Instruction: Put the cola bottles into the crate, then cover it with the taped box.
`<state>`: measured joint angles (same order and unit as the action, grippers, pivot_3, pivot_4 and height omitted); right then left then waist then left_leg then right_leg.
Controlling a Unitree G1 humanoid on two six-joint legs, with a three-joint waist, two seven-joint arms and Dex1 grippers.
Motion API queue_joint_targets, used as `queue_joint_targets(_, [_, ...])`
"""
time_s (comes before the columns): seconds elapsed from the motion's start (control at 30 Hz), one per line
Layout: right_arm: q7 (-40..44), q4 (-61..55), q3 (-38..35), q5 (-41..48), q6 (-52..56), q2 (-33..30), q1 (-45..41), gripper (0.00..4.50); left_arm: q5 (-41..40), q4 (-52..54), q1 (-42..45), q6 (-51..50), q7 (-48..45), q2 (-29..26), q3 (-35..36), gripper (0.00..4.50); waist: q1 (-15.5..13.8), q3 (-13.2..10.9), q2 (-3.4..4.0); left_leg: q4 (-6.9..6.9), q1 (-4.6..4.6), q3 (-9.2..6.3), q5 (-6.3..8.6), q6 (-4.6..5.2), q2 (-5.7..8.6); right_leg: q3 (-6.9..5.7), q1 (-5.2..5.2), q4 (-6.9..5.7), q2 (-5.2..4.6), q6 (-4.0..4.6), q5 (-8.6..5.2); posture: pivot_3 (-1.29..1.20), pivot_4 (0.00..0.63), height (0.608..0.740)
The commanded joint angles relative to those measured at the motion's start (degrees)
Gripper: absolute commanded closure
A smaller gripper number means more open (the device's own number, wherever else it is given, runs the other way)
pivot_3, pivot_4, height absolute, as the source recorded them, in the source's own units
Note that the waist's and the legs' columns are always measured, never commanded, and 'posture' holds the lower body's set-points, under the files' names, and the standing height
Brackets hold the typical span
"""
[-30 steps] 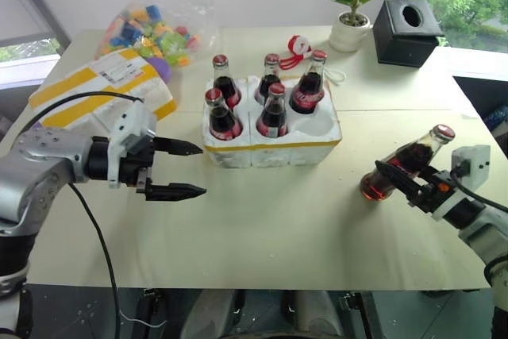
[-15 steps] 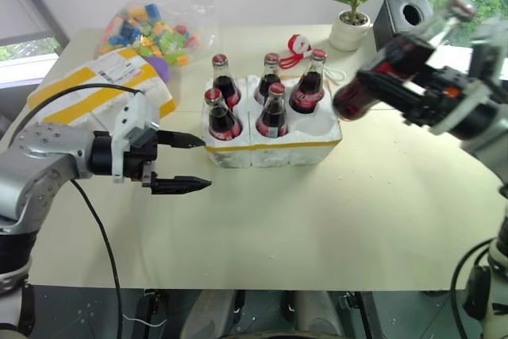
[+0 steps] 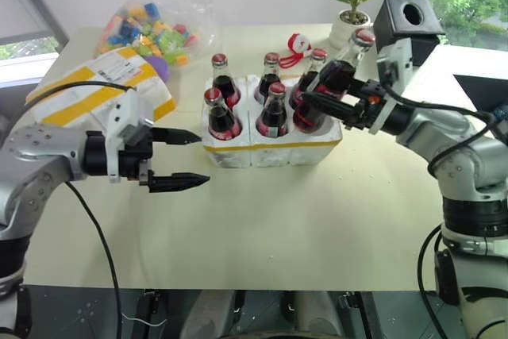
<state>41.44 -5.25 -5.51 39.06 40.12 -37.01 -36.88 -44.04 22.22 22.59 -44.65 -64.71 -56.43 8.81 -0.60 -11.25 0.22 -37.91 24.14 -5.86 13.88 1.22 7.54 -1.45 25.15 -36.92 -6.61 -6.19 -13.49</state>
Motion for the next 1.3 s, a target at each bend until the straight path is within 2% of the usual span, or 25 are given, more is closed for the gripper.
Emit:
queue_joint_targets(0.03, [1.9,-0.2,-1.1,-0.8,-2.7,0.2,-1.3,1.63,-0.8,1.3,-0.5,0.2,0.3,-1.4,3.2,0.0,0.0,0.0,0.0,0.0,0.01,0.0,0.0,0.0,0.0,0.0,0.02,-0.01,0.0,0.0,0.0,0.0,0.15,0.732])
queue_joint_targets(0.2, [3.6,1.6,-0.3,-2.9,-2.4,-0.2,-0.3,1.63,-0.5,0.6,-1.3,0.8,0.5,-1.8,4.1,0.0,0.0,0.0,0.0,0.0,0.05,0.0,-0.02,-0.04,0.0,0.01,0.09,-0.04,0.0,0.0,0.0,0.0,0.15,0.732])
queue_joint_targets(0.27, [4.2,2.0,1.1,-4.1,-1.6,-0.4,0.4,0.6,0.1,-0.1,-2.0,1.4,0.7,-1.8,4.5,0.0,0.0,0.0,0.0,0.0,0.05,0.0,-0.02,-0.04,0.0,0.01,0.08,-0.04,0.01,0.0,0.0,0.0,0.15,0.732])
queue_joint_targets(0.33, [4.9,1.7,1.9,-5.4,-2.1,-0.3,0.5,0.02,1.0,-0.6,-3.2,2.5,0.8,-1.7,4.6,0.0,0.0,0.0,0.0,0.0,0.05,0.0,-0.02,-0.04,0.0,0.01,0.08,-0.06,0.01,0.0,0.0,0.0,0.15,0.732])
queue_joint_targets(0.57, [8.1,-1.0,0.5,-5.6,-2.0,-3.2,-0.2,0.02,3.2,-2.2,-6.3,4.4,3.7,-0.5,6.6,0.0,0.0,0.0,0.01,0.0,0.04,0.0,-0.02,-0.03,-0.01,0.02,0.08,-0.06,0.02,0.02,0.01,0.0,0.15,0.732])
queue_joint_targets(0.7, [13.0,-5.3,-4.7,-1.2,1.3,-10.3,1.2,0.02,6.5,-3.2,-9.3,5.8,9.4,0.0,11.0,0.0,-0.2,0.0,0.0,0.0,0.05,0.0,0.01,0.01,0.01,0.01,0.08,-0.04,-0.01,0.02,0.01,0.0,0.15,0.732])
queue_joint_targets(0.87, [19.0,-6.5,-14.2,5.3,5.7,-20.1,2.0,0.02,13.1,-5.6,-11.3,6.8,22.8,2.8,19.3,0.0,-0.2,0.0,-0.02,0.0,0.05,0.0,0.19,0.31,-0.01,0.01,0.06,-0.02,-0.01,0.02,0.01,0.0,0.15,0.732])
queue_joint_targets(1.03, [23.8,-7.1,-19.9,9.3,9.1,-27.2,4.5,0.02,18.0,-8.6,-13.6,6.0,33.6,5.7,27.4,0.0,-0.1,0.0,-0.01,0.01,0.05,0.01,0.2,0.31,-0.03,0.0,0.08,-0.01,-0.01,0.02,0.01,0.0,0.15,0.732])
queue_joint_targets(1.13, [24.4,-9.9,-21.5,10.4,8.5,-28.1,6.4,0.02,15.2,-11.5,-12.7,3.4,39.2,9.9,34.8,0.0,-0.2,0.0,-0.02,0.01,0.04,0.02,0.21,0.32,-0.05,0.01,0.07,-0.01,-0.01,0.02,0.01,0.0,0.15,0.732])
queue_joint_targets(1.2, [23.5,-11.4,-21.0,10.5,7.7,-26.9,6.8,0.02,8.7,-15.0,-8.9,-1.0,45.0,14.6,42.9,0.0,-0.2,0.0,-0.01,-0.04,0.04,0.01,0.21,0.31,-0.05,0.0,0.05,-0.04,-0.01,0.01,0.01,0.0,0.15,0.732])
queue_joint_targets(1.3, [22.7,-11.9,-19.6,10.2,6.9,-25.7,7.2,0.02,3.1,-17.5,-6.8,-3.8,48.5,18.3,49.0,0.0,-0.2,0.1,-0.21,-0.12,0.04,0.01,0.21,0.3,-0.05,-0.04,0.05,-0.08,0.02,0.0,0.02,0.0,0.15,0.732])
